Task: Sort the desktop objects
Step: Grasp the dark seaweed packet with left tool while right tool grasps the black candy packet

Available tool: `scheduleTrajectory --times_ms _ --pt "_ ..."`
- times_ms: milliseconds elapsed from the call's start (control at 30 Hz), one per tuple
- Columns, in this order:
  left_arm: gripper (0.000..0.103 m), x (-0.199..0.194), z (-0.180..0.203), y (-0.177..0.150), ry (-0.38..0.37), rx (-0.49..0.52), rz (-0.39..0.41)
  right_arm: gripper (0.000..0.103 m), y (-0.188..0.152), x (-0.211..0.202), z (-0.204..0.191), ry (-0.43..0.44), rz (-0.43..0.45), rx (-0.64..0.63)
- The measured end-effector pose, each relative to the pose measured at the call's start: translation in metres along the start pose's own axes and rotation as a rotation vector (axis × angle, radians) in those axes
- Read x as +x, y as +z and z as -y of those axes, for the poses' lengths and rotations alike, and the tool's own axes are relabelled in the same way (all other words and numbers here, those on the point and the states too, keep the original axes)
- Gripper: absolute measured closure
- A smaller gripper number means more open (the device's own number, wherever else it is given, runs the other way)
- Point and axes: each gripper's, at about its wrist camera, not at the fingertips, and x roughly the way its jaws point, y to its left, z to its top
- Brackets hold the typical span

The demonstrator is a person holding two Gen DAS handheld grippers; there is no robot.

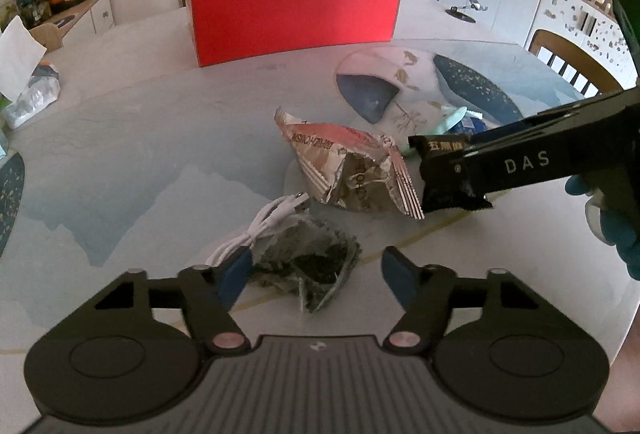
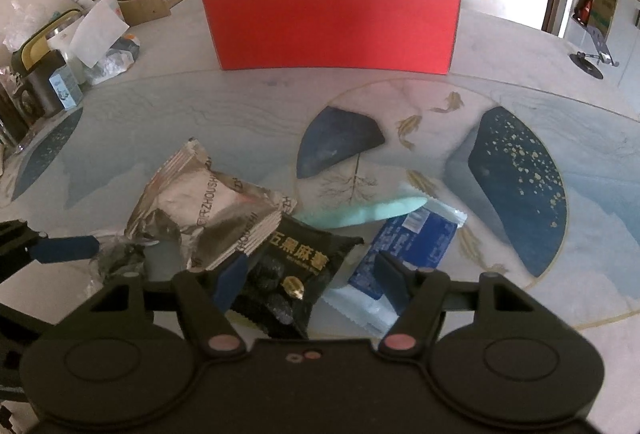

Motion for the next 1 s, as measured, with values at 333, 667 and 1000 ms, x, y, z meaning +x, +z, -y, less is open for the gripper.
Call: scheduleTrajectory --times_ms 333,667,1000 --pt "0.061 0.002 0.001 0.001 0.005 0.014 -0.007 0.066 0.003 0.0 -0.004 0.013 -0.005 -0.013" --pt "0.07 -0.008 0.003 0.004 -0.001 0.007 0.006 0.071 0.003 -0.01 0.002 0.014 0.007 0.009" --pt "0.07 -0.028 0.003 0.011 -0.008 -0.034 0.033 0.071 0.005 -0.033 0.002 0.029 0.042 -0.006"
